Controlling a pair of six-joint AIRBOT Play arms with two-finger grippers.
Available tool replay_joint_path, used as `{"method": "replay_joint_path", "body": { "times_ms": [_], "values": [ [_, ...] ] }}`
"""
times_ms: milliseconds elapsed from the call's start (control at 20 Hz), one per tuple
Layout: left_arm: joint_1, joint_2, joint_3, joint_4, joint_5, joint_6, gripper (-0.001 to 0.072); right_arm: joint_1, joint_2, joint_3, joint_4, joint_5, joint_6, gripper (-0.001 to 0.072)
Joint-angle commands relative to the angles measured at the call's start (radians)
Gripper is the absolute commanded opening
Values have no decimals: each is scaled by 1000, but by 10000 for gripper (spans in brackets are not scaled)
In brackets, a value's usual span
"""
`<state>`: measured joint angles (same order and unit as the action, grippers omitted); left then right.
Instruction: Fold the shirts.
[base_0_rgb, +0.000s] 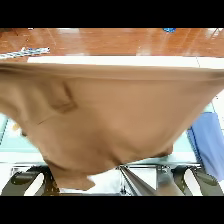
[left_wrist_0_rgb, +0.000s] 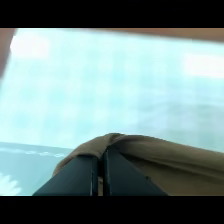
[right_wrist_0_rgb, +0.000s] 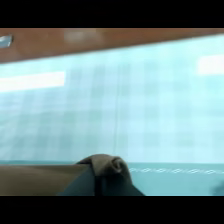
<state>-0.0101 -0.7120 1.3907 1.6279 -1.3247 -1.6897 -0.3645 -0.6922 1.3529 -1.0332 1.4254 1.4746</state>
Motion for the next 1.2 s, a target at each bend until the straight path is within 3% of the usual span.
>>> {"method": "replay_joint_path", "body": {
  "times_ms": [0,150,250,500,700,800,1000,1150],
  "values": [
    [-2,-166,-192,0,323,-63,17,1,-188,-126,98,-109,-110,25],
    [-2,-408,-187,-52,550,-77,17,1,-429,-126,196,-233,-180,25],
    [-2,-575,-145,-96,634,-78,17,1,-603,-121,342,-320,-279,25],
    [-2,-910,32,-300,579,-77,17,1,-938,-21,477,-406,-302,25],
    [-2,-984,67,-375,554,-77,17,1,-1032,27,475,-384,-283,25],
    [9,-977,90,-379,470,-75,17,0,-1024,27,468,-335,-296,25],
    [66,-974,216,-383,140,163,17,0,-973,27,402,-171,-336,25],
    [89,-983,184,-380,30,216,17,1,-969,13,253,-91,-291,25]
  ]
}}
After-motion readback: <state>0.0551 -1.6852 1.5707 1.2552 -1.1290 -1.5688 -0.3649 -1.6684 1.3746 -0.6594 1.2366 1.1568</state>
